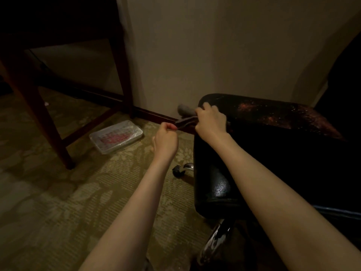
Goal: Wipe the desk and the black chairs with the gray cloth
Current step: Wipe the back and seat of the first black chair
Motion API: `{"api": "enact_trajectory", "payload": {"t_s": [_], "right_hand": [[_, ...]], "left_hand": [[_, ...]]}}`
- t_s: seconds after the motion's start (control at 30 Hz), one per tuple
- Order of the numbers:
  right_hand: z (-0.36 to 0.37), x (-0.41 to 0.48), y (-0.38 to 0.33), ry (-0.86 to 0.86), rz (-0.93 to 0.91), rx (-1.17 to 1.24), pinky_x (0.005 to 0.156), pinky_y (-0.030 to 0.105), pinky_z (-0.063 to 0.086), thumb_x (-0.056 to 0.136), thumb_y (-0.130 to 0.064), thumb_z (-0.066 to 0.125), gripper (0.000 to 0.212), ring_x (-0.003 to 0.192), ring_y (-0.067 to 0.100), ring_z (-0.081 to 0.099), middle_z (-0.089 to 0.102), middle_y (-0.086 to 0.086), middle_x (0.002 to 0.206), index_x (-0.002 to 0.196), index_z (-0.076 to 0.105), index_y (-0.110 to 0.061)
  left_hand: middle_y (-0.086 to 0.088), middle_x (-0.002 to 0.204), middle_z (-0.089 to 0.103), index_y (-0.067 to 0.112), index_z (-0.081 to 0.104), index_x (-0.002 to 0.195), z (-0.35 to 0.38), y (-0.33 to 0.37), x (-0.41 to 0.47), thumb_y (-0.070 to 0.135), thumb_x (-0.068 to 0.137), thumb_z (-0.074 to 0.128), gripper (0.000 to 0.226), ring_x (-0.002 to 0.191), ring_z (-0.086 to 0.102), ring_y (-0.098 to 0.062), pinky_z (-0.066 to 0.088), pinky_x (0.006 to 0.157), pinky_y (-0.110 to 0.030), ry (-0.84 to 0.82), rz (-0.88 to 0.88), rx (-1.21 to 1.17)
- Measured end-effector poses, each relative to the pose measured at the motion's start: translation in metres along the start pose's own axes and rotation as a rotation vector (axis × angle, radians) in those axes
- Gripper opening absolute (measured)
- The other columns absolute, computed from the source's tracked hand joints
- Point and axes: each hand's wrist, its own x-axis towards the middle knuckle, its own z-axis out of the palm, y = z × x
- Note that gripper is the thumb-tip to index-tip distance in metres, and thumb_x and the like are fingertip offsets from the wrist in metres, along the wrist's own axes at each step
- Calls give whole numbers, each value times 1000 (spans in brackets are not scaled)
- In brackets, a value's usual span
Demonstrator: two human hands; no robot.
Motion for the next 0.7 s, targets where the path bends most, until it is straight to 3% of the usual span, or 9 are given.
{"api": "enact_trajectory", "payload": {"t_s": [0.13, 0.3, 0.47, 0.7], "right_hand": [[9, 5, 17, -98, 51, 56, 82, 34, 42, 89, -24, 53, 42, 115, 31, 47, 50, 10, 128, 131, 51, -18], [-5, 5, 33, -172, 146, 268, 75, 28, 38, 89, -27, 51, 38, 106, 29, 57, 62, 8, 116, 126, 58, -27], [-4, -3, 44, -204, 172, 393, 72, 28, 39, 86, -30, 53, 28, 100, 30, 60, 66, 7, 105, 112, 65, -32], [-12, -28, 61, -259, 232, 559, 71, 29, 44, 82, -28, 59, 14, 90, 24, 61, 67, 3, 93, 92, 69, -31]], "left_hand": [[-2, 79, 53, 27, 46, 71, 15, 11, 4, 9, 76, 37, 21, 108, 52, -38, 37, 99, -56, -58, -15, 3], [-10, 96, 59, 27, 47, 70, 24, 26, 17, 9, 75, 39, 21, 105, 52, -37, 42, 95, -53, -98, 41, 41], [-3, 82, 54, 25, 48, 69, 28, 33, 21, 5, 80, 38, 25, 100, 54, -32, 44, 87, -39, -121, 49, 33], [0, 79, 56, 25, 51, 67, 38, 38, 9, 15, 71, 37, 19, 97, 55, -33, 45, 93, -52, -180, 108, 78]]}}
